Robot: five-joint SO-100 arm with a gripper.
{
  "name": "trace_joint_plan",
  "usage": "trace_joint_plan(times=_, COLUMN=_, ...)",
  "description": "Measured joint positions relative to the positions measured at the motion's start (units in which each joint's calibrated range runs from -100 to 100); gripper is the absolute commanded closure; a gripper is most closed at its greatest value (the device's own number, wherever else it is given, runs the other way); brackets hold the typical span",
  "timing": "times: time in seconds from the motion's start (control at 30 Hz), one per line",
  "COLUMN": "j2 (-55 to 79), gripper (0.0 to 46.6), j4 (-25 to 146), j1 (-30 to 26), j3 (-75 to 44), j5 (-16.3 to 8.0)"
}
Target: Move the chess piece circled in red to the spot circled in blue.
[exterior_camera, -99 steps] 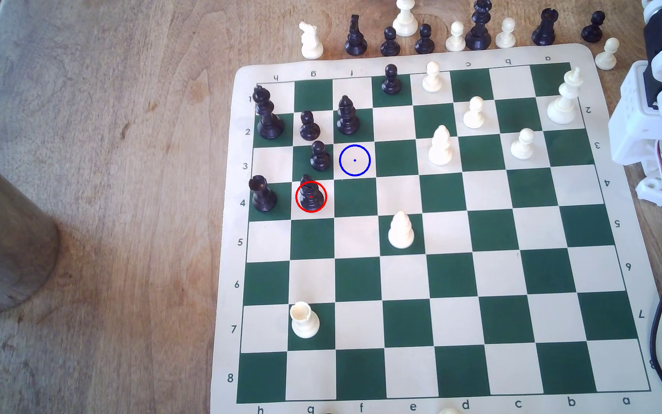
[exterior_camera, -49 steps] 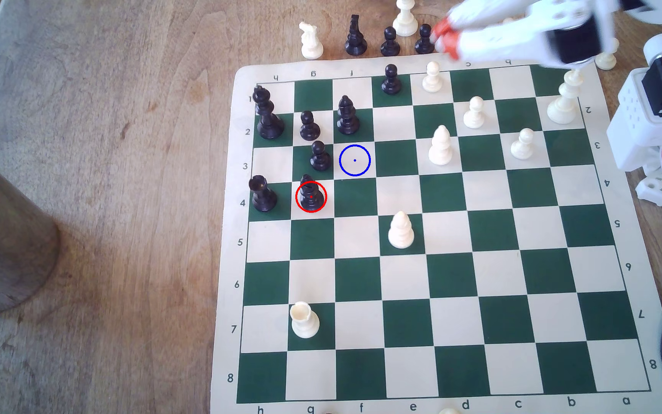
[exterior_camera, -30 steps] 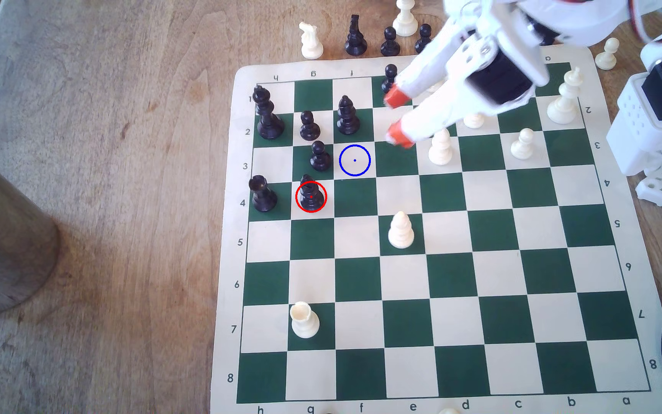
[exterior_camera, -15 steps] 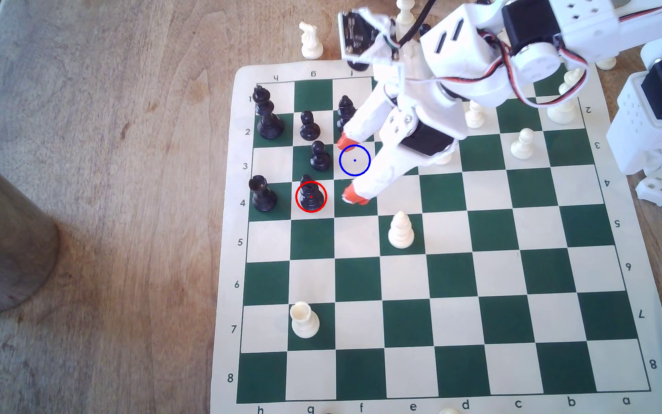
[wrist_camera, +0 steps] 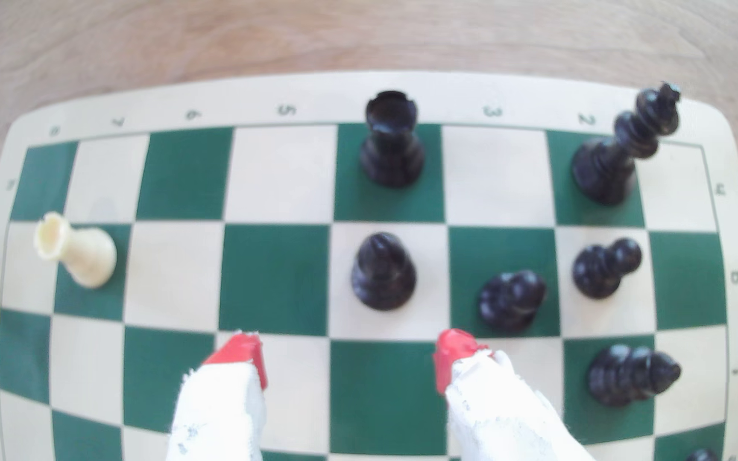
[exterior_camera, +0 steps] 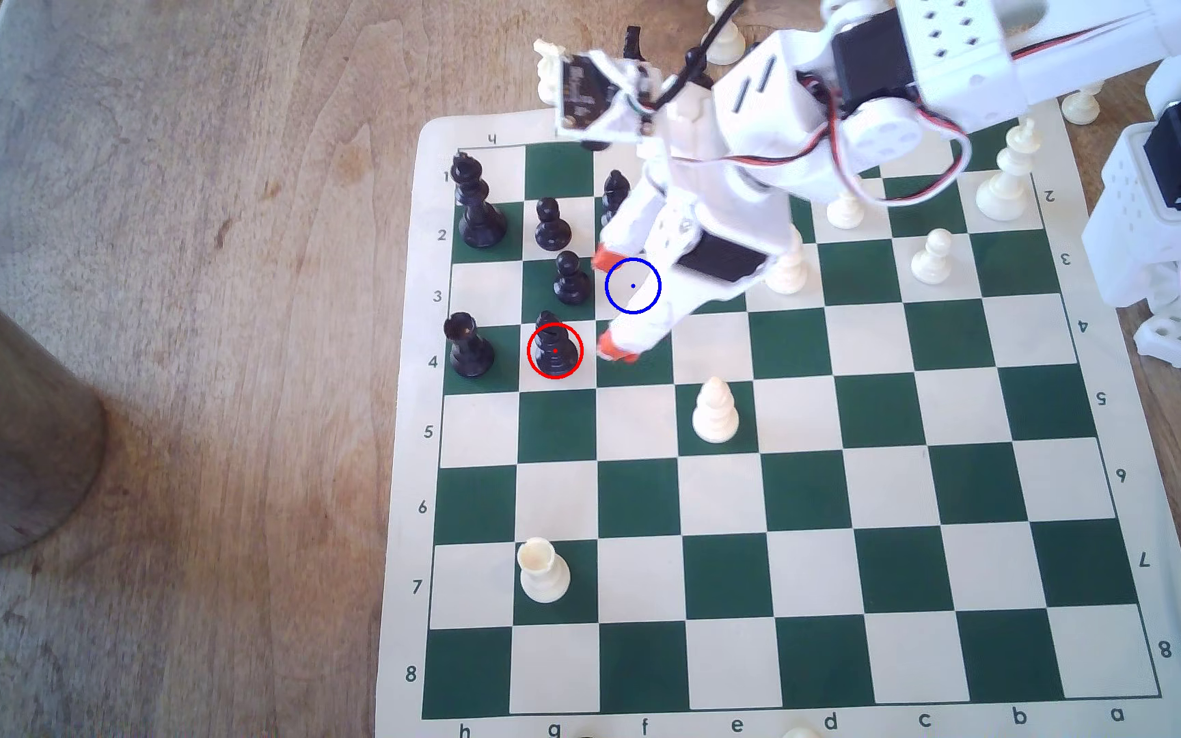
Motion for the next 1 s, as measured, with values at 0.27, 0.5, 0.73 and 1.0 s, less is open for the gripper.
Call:
trace_joint_plan(times=0.27, j2=5.95, gripper=26.4, j4=0.00, j1=-0.88, j3=-5.87, j5=-0.34)
trace_joint_plan(times=0.5, j2=9.47, gripper=26.6, j4=-1.20, j1=-1.62, j3=-7.41, j5=-0.39)
trace_joint_plan(times=0.73, j2=12.57, gripper=26.6, j4=-2.07, j1=-1.62, j3=-8.68, j5=-0.59)
trace_joint_plan(times=1.0, j2=15.33, gripper=26.1, j4=-2.07, j1=0.22, j3=-11.21, j5=-0.63)
